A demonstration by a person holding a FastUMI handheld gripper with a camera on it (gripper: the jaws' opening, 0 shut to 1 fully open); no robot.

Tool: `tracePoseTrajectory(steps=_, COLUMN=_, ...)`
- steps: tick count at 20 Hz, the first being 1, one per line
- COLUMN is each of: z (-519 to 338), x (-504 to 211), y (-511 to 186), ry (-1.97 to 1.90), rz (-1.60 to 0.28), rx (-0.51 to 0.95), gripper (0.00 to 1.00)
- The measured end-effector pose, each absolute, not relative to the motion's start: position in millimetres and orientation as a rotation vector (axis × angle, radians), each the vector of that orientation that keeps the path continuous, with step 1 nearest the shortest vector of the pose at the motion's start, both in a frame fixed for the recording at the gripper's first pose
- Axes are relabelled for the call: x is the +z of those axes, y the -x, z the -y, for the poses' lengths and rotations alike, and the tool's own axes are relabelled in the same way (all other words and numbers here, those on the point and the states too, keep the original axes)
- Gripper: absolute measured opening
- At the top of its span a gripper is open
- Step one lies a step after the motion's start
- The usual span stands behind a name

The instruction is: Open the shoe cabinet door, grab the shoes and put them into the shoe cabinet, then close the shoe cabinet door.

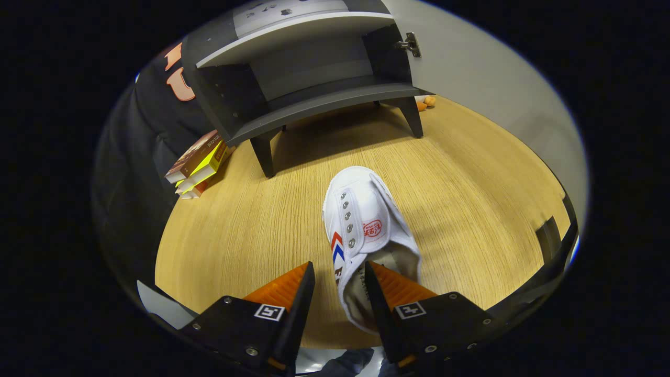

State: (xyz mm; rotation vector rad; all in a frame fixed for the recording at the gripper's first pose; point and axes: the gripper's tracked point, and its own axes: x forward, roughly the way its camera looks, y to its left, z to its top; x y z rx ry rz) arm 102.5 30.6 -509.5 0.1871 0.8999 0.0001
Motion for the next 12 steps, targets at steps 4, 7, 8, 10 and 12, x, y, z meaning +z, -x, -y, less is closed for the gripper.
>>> tracePoseTrajectory(steps=4, z=-31.1, x=-511.9, y=-106.6, ry=-0.189, rz=-0.904, rx=0.000, gripper=0.51)
tracePoseTrajectory(steps=7, z=-27.8, x=-514.9, y=-106.8, ry=-0.178, rz=-0.915, rx=-0.011, gripper=0.39)
tracePoseTrajectory(steps=8, z=-25.5, x=-515.1, y=-107.1, ry=-0.177, rz=-0.918, rx=-0.016, gripper=0.34)
tracePoseTrajectory(steps=10, z=-27.4, x=-514.4, y=-108.1, ry=-0.184, rz=-0.913, rx=-0.004, gripper=0.20)
tracePoseTrajectory(steps=12, z=-27.3, x=-512.8, y=-107.5, ry=-0.165, rz=-0.919, rx=-0.002, gripper=0.10)
